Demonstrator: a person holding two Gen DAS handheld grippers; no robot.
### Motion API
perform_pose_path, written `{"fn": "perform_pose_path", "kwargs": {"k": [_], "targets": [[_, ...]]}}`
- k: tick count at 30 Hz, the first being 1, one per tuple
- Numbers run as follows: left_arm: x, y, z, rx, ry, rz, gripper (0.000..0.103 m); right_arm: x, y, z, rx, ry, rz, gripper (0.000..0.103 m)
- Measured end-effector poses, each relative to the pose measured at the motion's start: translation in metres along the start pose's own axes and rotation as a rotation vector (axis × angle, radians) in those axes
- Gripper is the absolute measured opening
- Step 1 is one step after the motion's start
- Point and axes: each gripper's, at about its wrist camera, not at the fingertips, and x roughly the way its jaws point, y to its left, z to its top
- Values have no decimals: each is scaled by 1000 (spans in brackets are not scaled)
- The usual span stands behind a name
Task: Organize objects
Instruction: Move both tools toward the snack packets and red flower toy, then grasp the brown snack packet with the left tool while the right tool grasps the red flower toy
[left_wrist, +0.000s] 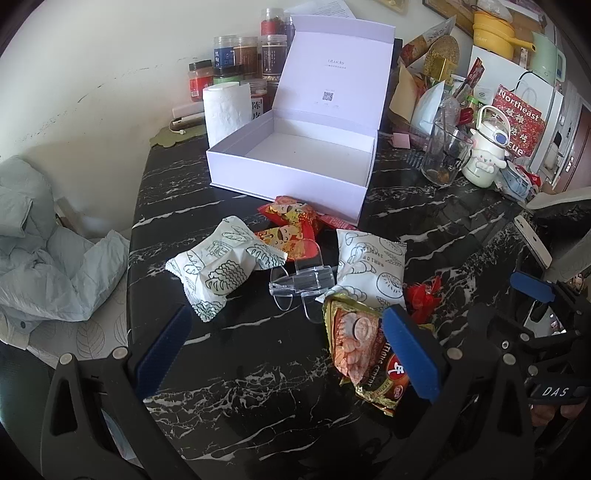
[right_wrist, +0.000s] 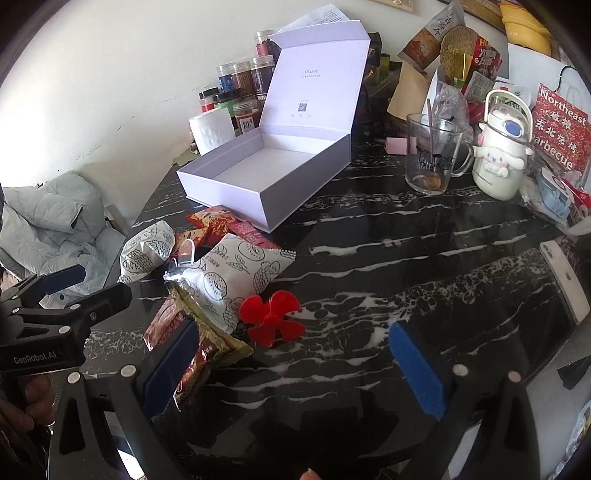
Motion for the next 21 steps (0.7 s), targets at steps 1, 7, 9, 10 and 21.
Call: {"fn": "perform_pose_path", "kwargs": {"k": [1,7,9,10,21], "targets": [[1,0,-2,-4,4,-2,103,1,-1,-2,0,6,7,103],[8,-6,-14,-31,47,-43,103,7,-8,-5,1,32,27,94],[10,-8,-16,-38,59,-63,103,8,-12,-5,0,38,28,92],[11,-10,-17,-39,61,-72,103,9,-14,-6,1,41,29,91],[29,-33,-19,-6,121,-191,103,22,-32,-5,31,67,36,71]]}}
